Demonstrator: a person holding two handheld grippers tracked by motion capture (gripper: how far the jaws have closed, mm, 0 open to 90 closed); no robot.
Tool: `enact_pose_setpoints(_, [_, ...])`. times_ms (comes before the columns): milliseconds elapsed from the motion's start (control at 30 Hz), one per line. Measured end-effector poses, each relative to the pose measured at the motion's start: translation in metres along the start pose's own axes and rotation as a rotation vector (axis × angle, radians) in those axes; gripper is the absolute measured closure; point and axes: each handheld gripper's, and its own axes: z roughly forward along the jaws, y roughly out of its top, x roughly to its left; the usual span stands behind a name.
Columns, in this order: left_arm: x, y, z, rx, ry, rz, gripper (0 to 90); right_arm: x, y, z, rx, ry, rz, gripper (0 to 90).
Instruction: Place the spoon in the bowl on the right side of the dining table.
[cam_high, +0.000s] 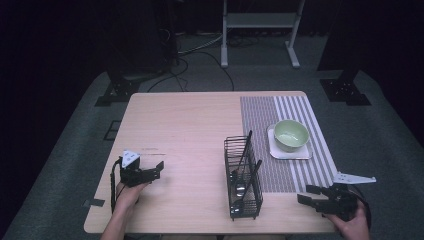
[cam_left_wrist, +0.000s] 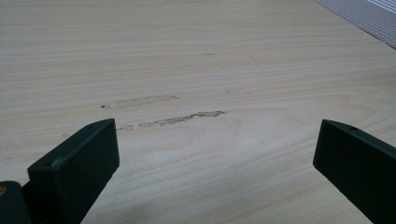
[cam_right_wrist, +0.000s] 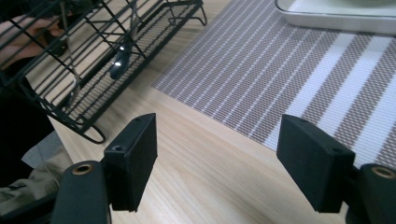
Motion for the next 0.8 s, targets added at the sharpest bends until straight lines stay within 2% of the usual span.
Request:
enact_pose_setpoints(400, [-0.002,0.000,0.000,0.002,0.008,0.009,0.0,0.018,0.015,0.007,-0.001,0.082,-0.011,27.9])
enact_pose_setpoints(500, [-0.001,0.000,0.000,0.002,0.008,0.003,0.0,0.021,0.020,0.008,0.005,0.088,-0.018,27.9])
enact_pose_setpoints(800, [-0.001,0.000,0.000,0.004,0.010,0.004,0.0,0.041,0.049,0.016,0.023,0.128,-0.076,27.9])
